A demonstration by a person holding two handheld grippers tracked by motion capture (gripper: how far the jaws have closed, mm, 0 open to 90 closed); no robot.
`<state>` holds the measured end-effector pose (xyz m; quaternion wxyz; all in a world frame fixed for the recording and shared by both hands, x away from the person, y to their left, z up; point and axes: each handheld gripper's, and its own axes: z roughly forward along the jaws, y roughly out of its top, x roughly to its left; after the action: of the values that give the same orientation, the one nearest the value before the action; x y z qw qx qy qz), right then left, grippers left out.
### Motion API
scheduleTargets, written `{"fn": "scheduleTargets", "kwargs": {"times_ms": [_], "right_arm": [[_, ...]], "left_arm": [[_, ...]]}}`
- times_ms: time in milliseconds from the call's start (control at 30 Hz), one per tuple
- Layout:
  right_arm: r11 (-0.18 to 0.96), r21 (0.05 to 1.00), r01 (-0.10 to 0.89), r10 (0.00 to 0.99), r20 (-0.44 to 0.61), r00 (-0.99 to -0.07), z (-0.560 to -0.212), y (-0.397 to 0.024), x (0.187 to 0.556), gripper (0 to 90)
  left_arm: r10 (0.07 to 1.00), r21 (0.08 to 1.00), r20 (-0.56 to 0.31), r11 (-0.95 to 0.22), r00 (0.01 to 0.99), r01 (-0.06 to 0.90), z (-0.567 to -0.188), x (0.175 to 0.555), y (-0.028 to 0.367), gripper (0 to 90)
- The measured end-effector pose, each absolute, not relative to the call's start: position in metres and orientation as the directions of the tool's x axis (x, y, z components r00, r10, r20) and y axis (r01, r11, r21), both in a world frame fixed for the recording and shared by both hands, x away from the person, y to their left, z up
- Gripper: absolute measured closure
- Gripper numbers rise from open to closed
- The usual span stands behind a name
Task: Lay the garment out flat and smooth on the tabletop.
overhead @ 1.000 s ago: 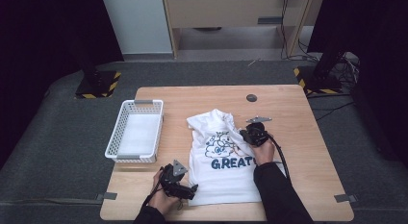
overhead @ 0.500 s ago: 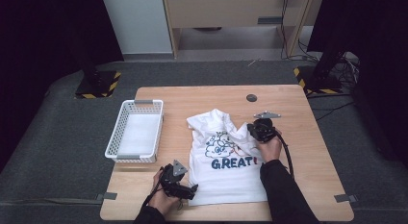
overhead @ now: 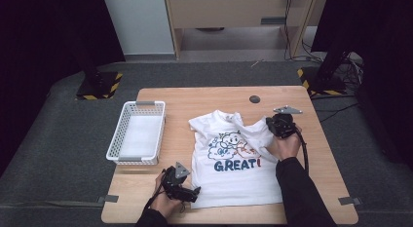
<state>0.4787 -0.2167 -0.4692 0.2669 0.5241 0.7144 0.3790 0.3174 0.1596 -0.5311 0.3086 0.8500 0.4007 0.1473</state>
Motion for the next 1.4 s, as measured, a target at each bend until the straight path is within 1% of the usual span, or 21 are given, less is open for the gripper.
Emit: {"fn": "scheduleTargets", "kwargs": {"times_ms": [133,433,600,900,1067,1200,1233,1300,1400], "right_arm": [[0.151,0.823,0.548,0.962,0.004,-0.271,-0.464,-0.231,0.481,87.7],[0.146,0.807,0.572,0.980,-0.039,-0.196,-0.475,-0.252,0.484,87.6],[0.124,0.804,0.581,0.987,-0.040,-0.155,-0.480,-0.261,0.489,87.5],[0.106,0.801,0.589,0.991,-0.040,-0.124,-0.489,-0.266,0.498,87.2],[0.073,0.780,0.622,0.995,-0.016,-0.097,-0.498,-0.272,0.507,86.0],[0.081,0.767,0.636,0.995,-0.030,-0.091,-0.506,-0.272,0.508,79.9],[0.086,0.769,0.633,0.995,-0.033,-0.095,-0.506,-0.272,0.507,77.5],[0.080,0.779,0.622,0.995,-0.028,-0.093,-0.503,-0.272,0.506,69.9],[0.061,0.801,0.595,0.995,-0.003,-0.098,-0.494,-0.272,0.501,62.4]], "left_arm": [[0.772,0.643,0.003,-0.488,0.635,0.590,-0.531,0.317,0.160,0.0],[0.772,0.642,0.003,-0.488,0.635,0.590,-0.531,0.317,0.160,0.0],[0.772,0.642,0.003,-0.489,0.635,0.591,-0.531,0.317,0.160,0.0],[0.773,0.642,0.003,-0.488,0.635,0.591,-0.531,0.317,0.160,0.0],[0.772,0.642,0.003,-0.488,0.635,0.591,-0.531,0.317,0.160,0.0],[0.772,0.643,0.003,-0.488,0.635,0.590,-0.531,0.317,0.160,0.0],[0.772,0.643,0.003,-0.488,0.635,0.591,-0.531,0.317,0.160,0.0],[0.772,0.643,0.003,-0.488,0.635,0.591,-0.531,0.317,0.160,0.0],[0.773,0.642,0.003,-0.488,0.634,0.591,-0.531,0.317,0.159,0.0]]}}
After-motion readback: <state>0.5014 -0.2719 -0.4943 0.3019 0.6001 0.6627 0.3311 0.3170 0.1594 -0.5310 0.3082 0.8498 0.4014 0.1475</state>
